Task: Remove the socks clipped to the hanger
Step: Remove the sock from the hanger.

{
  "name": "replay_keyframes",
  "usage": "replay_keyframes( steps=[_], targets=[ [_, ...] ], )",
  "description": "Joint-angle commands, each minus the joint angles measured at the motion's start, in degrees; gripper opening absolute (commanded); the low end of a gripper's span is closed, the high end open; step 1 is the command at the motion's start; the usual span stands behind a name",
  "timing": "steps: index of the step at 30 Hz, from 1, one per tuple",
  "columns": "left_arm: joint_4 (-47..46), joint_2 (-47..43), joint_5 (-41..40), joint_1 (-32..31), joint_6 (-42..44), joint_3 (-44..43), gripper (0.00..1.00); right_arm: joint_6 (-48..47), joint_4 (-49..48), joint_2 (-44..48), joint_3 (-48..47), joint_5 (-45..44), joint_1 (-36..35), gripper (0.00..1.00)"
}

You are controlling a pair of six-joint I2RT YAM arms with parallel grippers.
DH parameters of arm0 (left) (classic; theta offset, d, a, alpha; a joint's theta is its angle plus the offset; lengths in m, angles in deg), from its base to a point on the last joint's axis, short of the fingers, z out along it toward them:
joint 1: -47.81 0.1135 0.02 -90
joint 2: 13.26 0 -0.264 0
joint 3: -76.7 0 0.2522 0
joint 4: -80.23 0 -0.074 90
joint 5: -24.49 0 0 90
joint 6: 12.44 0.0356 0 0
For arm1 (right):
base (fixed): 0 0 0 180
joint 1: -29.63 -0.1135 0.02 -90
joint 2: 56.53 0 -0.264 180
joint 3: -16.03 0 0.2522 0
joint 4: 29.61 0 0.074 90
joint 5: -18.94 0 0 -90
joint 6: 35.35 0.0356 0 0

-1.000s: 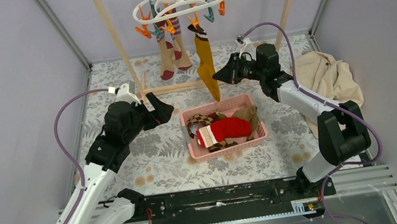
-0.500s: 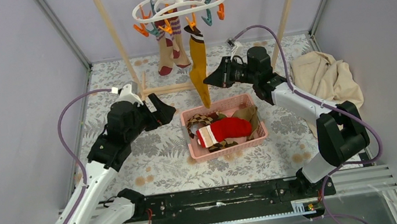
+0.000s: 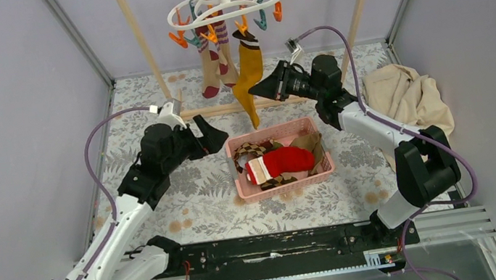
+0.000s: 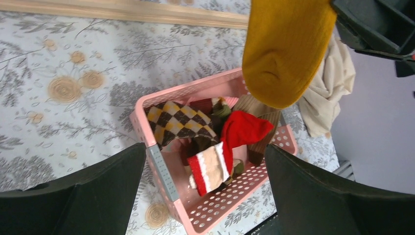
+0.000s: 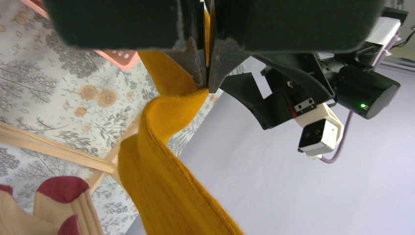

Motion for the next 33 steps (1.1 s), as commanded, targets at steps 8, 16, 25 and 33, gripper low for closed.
replay_keyframes(
  steps=[8, 16, 25, 33],
  targets=[
    [-17.49, 3.89, 10.34, -0.36, -0.16, 0.4, 0.99, 11.91, -10.52, -1.6, -4.72, 2.37, -0.88, 0.04],
    [-27.9, 8.36, 13.99, -0.35, -2.2, 0.28, 0.99, 13.05, -8.93, -1.03, -5.63, 1.96, -1.91, 0.02],
    [-42.15, 13.31, 20.44, -0.28, -7.35, 0.95, 0.99, 13.18, -8.06, -0.73, -6.28, 2.35, -3.12, 0.01],
    [-43.44, 15.48, 19.21, -0.28, -6.73, -0.01, 0.99, 13.26, -7.64, 0.14, -6.23, 2.37, -4.05, 0.0]
  ],
)
